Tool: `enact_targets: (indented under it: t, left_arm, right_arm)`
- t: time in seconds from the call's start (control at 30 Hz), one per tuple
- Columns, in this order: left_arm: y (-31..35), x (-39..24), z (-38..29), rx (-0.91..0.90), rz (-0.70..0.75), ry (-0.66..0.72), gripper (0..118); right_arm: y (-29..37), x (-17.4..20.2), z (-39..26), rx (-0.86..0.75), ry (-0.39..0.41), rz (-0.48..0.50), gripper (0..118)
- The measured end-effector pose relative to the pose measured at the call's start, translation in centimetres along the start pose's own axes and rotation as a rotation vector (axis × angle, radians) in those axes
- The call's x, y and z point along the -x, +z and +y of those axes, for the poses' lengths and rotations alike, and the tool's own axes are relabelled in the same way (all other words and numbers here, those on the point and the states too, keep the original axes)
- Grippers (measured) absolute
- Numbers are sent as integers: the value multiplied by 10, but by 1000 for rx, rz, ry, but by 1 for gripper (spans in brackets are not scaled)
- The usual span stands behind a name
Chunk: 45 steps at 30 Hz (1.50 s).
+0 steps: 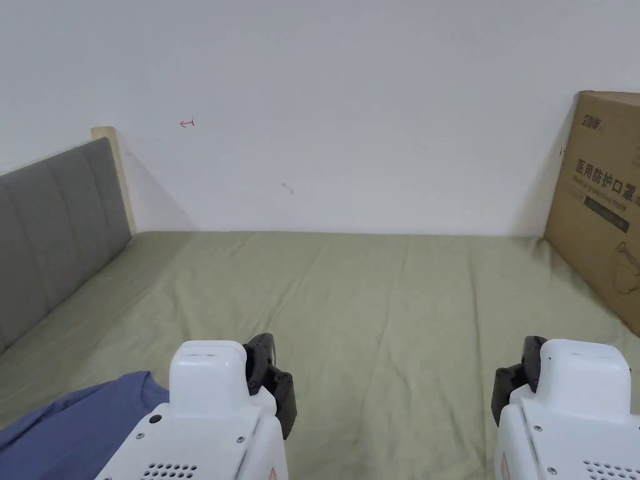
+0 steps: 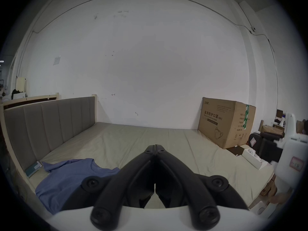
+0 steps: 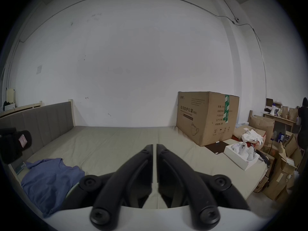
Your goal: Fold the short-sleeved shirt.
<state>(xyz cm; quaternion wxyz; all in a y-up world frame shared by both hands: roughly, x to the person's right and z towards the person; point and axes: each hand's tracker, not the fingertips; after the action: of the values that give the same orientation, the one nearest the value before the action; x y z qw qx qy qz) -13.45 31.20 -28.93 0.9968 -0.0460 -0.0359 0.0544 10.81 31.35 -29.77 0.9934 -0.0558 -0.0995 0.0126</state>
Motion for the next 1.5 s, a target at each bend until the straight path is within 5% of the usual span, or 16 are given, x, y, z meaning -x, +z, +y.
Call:
enact_targets:
  t: [0.5, 1.03, 1.3, 1.5]
  left_arm:
    - [13, 11, 8, 1, 52, -24, 0]
    - [97, 121, 21, -20, 478, 5, 0]
    - [30, 145, -19, 170, 412, 86, 0]
    - [-67, 197, -99, 523, 400, 242, 0]
  right_arm:
    - [-7, 20, 5, 46, 15, 83, 0]
    - [16, 163, 1, 98, 75, 575, 0]
    - [-5, 161, -13, 182, 77, 551, 0]
    - [-29, 155, -32, 263, 101, 497, 0]
